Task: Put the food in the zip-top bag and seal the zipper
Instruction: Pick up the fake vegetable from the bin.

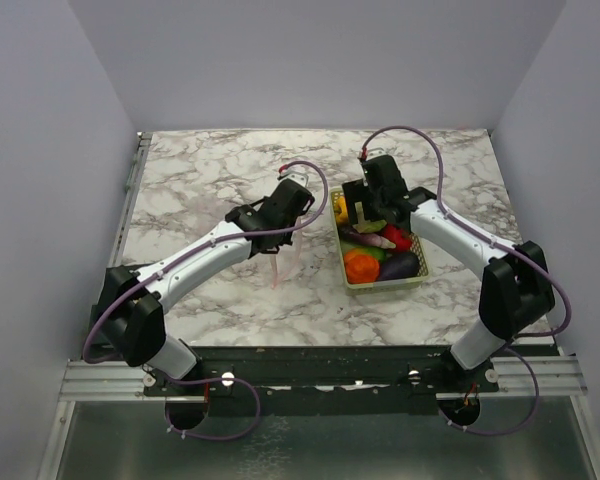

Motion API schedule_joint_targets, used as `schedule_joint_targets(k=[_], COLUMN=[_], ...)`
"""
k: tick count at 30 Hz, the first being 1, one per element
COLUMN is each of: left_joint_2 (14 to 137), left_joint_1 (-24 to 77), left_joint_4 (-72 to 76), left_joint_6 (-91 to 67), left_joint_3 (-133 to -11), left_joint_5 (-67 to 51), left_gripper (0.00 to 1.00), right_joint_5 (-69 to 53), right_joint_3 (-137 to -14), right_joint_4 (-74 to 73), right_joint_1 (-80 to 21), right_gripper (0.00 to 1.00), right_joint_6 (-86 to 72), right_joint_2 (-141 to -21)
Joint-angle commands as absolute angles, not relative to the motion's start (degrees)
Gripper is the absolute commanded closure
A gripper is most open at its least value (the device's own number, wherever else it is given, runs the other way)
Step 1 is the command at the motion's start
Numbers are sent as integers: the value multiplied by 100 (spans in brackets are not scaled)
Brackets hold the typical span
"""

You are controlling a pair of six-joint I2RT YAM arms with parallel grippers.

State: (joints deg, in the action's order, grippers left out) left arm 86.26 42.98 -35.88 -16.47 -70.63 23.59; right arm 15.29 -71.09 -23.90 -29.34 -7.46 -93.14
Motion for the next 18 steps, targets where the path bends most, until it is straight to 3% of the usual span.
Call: schedule_joint_targets(k=[1,5,13,18], left_joint_2=[8356,8311,8244,8222], left_joint_1=[4315,4320,4309,4310], left_joint_4=[-3406,-3395,-3377,-3380], left_joint_6=[-1562,-1547,-1528,-1531], left_joint_3=[-6955,-6918,-6874,-6873], left_joint_5=[2470,2482,2518,2488], left_gripper=[100,100,100,100], right_joint_5=[1415,1508,1692,1726], right_joint_3=[-7243,-7250,-7347,-7286], right_joint_4=[-2251,-2271,-2522,-2573], right_joint_1=[-2890,-2891,-2889,-2892], right_gripper=[0,5,48,52], right_joint_6=[-801,-862,-963,-916], right_joint_2=[-9474,-9518,-9238,-8787])
